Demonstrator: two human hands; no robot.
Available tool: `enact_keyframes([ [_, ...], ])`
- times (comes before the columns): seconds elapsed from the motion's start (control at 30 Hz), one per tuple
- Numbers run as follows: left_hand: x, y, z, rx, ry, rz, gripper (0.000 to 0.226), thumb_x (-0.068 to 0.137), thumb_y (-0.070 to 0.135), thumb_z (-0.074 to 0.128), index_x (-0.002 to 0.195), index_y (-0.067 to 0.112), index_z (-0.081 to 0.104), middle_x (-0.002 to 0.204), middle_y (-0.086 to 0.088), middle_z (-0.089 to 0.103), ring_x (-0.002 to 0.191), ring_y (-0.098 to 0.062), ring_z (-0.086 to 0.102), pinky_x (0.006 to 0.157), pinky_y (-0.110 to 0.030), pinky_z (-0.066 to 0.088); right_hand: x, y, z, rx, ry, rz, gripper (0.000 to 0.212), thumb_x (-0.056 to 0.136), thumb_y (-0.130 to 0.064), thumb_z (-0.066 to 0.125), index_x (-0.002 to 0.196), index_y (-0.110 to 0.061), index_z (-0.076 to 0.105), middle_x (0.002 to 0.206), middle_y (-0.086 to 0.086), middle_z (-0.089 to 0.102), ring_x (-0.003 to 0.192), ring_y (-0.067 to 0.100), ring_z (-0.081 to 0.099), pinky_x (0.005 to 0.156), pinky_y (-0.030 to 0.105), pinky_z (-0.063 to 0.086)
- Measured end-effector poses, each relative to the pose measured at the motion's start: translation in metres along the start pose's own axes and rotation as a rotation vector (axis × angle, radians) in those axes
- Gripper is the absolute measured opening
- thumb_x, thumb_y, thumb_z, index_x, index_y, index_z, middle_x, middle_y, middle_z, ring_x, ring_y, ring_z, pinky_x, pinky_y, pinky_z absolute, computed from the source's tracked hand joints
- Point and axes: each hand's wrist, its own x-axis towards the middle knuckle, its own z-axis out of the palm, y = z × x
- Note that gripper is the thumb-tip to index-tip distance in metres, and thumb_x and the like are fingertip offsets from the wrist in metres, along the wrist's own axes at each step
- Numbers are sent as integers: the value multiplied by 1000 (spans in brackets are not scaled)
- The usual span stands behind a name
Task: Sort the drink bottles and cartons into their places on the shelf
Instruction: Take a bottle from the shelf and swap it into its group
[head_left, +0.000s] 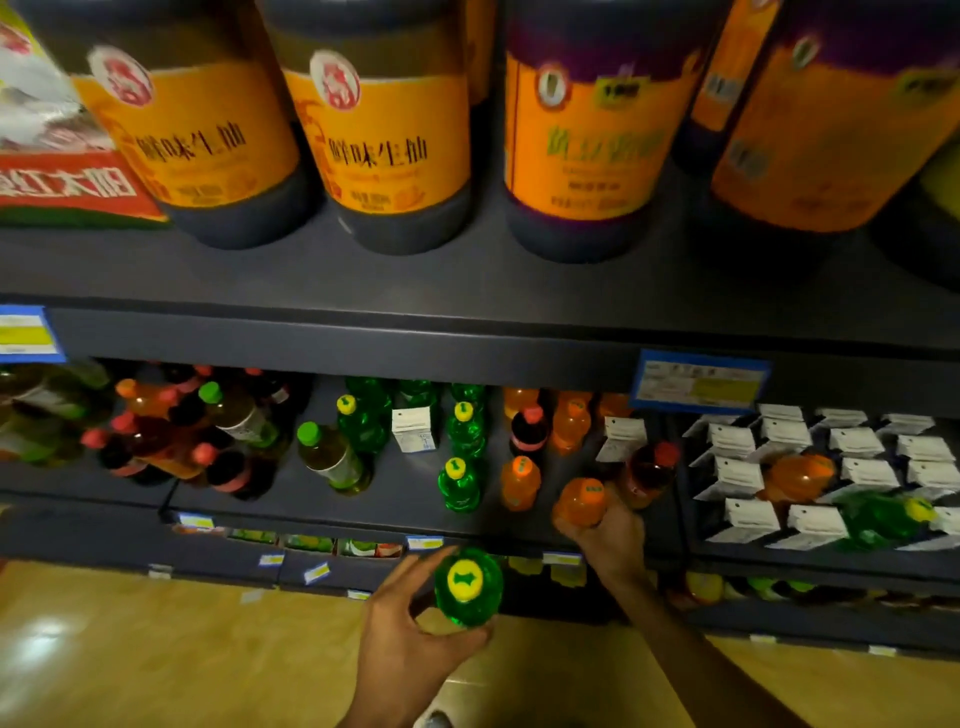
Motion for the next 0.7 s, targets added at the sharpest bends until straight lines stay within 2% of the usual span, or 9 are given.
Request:
enact_keyframes([
  [0.17, 8, -26, -7, 43, 7, -7, 73, 44, 37, 94, 113, 42, 68, 110, 13, 67, 101, -6, 67, 74, -18, 58, 41, 14, 21, -72, 50, 23, 58, 66, -26, 87, 115, -12, 58, 108, 13, 67, 104, 36, 62, 80, 31, 46],
  [0.3, 9, -31, -14, 59, 40, -41, 71, 45, 41, 93, 112, 43, 68, 107, 17, 68, 97, -4, 68, 72, -18, 59, 53, 15, 21, -45, 38, -11, 68, 65, -18, 88, 123, -5, 55, 117, 17, 64, 113, 36, 58, 95, 43, 48],
  [0.37, 11, -29, -17, 54, 47, -67, 70, 45, 41, 93, 111, 45, 68, 107, 17, 69, 97, -3, 68, 72, -16, 58, 48, 13, 17, -17, 12, 0, 73, 65, -10, 87, 128, -3, 51, 121, 18, 63, 115, 35, 57, 97, 45, 48],
  [0.43, 13, -25, -19, 47, 47, -93, 69, 46, 43, 93, 110, 46, 68, 107, 18, 69, 99, -1, 67, 73, -14, 57, 30, 9, 8, -27, 29, 9, 60, 71, -7, 81, 124, -2, 53, 114, 19, 65, 108, 36, 61, 85, 39, 50],
  [0.5, 17, -17, -23, 49, 39, -112, 67, 46, 44, 93, 109, 45, 68, 106, 20, 68, 101, 1, 65, 75, -14, 57, -1, 4, -1, -38, 58, -18, 43, 75, -4, 73, 116, -9, 60, 102, 11, 69, 97, 32, 65, 74, 29, 44],
  [0.53, 18, -11, -24, 52, 33, -114, 67, 46, 45, 93, 108, 43, 69, 106, 21, 68, 102, 1, 64, 76, -16, 57, -21, -3, -7, 7, 29, -52, 47, 75, 0, 72, 118, -17, 62, 103, -1, 69, 99, 23, 65, 77, 26, 45],
  [0.6, 21, 4, -25, 31, 18, -104, 64, 47, 46, 93, 106, 40, 70, 105, 19, 68, 101, 0, 65, 76, -20, 58, -66, -23, -17, 169, -145, -130, 63, 73, 1, 75, 124, -34, 58, 117, -25, 63, 113, 7, 60, 93, 22, 46],
  [0.63, 22, 13, -24, 17, 4, -93, 63, 47, 45, 93, 105, 40, 70, 104, 18, 69, 101, 0, 65, 75, -20, 58, -88, -36, -21, 206, -246, -182, 67, 71, -7, 78, 126, -37, 55, 123, -30, 60, 120, 0, 55, 99, 18, 43],
  [0.7, 22, 34, -23, -6, -43, -60, 60, 49, 45, 93, 104, 40, 71, 104, 15, 70, 100, -2, 66, 77, -22, 57, -124, -62, -26, 224, -387, -252, 78, 64, -27, 82, 135, -34, 50, 133, -28, 56, 125, -7, 50, 103, 13, 41],
])
